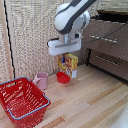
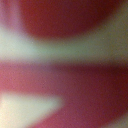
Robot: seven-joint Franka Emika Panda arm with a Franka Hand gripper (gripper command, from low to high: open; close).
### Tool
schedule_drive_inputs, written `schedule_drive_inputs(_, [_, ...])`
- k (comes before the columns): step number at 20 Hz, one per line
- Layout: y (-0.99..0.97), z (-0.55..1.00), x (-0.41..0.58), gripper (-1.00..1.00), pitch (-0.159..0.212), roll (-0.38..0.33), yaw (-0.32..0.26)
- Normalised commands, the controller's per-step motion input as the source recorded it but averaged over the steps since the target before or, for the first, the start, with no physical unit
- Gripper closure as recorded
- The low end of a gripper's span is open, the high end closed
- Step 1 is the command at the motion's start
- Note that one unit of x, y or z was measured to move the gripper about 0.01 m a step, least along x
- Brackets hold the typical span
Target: Shift your gripper thoughtfully near the cereal snack bar. Tenderly grip the snack bar with your precision device. Carefully hover the precision device above the first drawer installation and invite the snack bar to descend into the first drawer installation.
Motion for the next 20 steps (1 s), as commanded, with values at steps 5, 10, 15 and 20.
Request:
schedule_drive_inputs(5, [-0.1,1.0,0.489,1.0,0.073,-0.033,-0.004])
schedule_drive_inputs(10, [-0.12,1.0,0.438,1.0,0.038,-0.037,-0.05])
schedule_drive_inputs(15, [-0.2,1.0,0.297,1.0,0.034,-0.039,-0.12])
schedule_drive_inputs(20, [-0.37,1.0,0.083,1.0,0.05,-0.045,-0.115])
